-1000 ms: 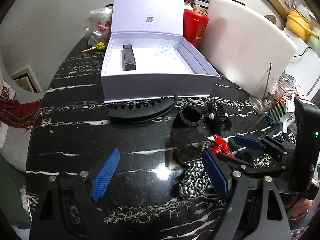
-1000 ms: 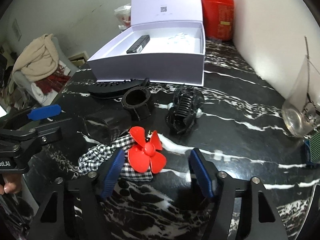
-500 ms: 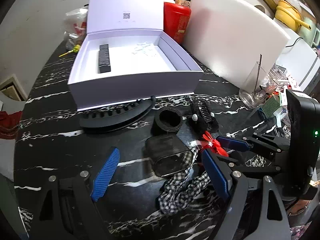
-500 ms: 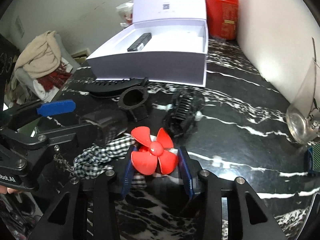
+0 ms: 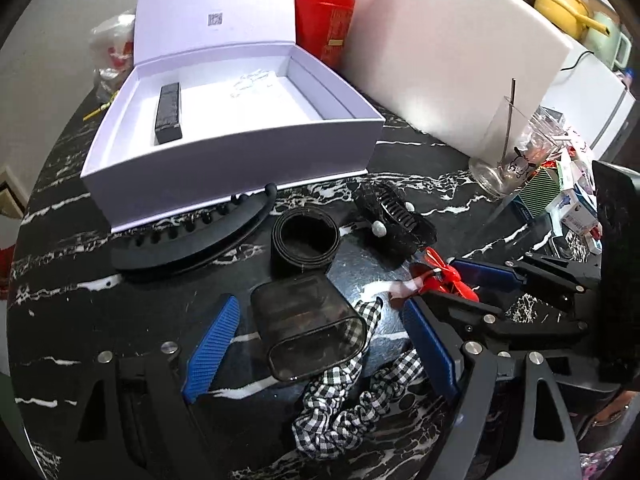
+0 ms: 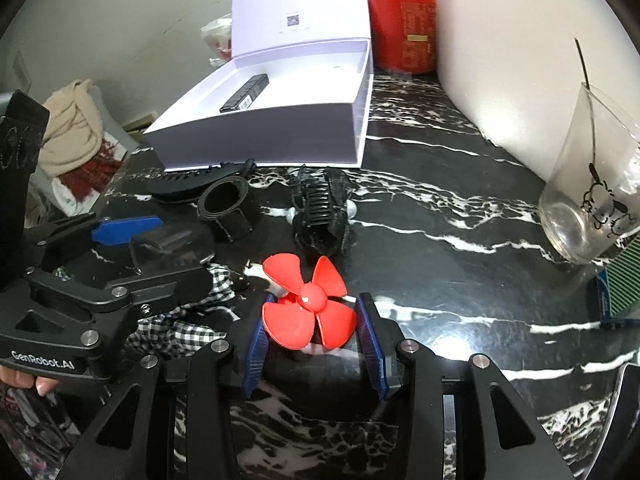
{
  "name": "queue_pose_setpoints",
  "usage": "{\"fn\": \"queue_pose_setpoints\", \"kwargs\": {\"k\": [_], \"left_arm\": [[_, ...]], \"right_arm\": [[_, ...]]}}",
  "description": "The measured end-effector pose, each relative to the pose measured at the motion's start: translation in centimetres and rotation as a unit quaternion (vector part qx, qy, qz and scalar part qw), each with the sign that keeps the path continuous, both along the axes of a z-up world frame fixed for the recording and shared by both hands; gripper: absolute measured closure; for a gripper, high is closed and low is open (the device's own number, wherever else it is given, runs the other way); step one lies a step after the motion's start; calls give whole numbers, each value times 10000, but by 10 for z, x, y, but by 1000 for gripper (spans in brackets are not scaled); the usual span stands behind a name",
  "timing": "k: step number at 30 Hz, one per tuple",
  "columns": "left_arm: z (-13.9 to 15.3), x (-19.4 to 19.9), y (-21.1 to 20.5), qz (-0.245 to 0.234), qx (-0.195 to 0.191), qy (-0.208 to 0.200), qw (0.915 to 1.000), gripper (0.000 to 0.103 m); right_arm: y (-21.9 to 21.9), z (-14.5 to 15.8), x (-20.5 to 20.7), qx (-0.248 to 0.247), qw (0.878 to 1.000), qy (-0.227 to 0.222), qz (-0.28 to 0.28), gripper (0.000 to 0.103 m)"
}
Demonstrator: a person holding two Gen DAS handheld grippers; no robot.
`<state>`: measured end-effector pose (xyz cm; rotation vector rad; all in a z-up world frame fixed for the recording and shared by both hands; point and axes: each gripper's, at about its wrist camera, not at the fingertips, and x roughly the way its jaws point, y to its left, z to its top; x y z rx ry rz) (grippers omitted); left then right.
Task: Organize rigid objects
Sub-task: 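Grasp the red fan toy with the right tool while the left grasps the dark translucent case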
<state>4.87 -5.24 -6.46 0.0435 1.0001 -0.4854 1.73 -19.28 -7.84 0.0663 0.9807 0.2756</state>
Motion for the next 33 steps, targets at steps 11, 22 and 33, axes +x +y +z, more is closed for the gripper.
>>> {"fn": "queue_pose_setpoints", "kwargs": {"k": [11,22,33], "left_arm": [[-1,0,8,84,20,-147,9999,50],[-13,5,20,269,-139,211,9993,50],[-13,5,8,196,250,9,9995,52]], "right_arm": [[1,1,-2,-42,9999,4,-107,62],[6,0,-5,-98,9999,-56,-51,61],[8,-2,-6,-91,9999,-86,-17,62]]}}
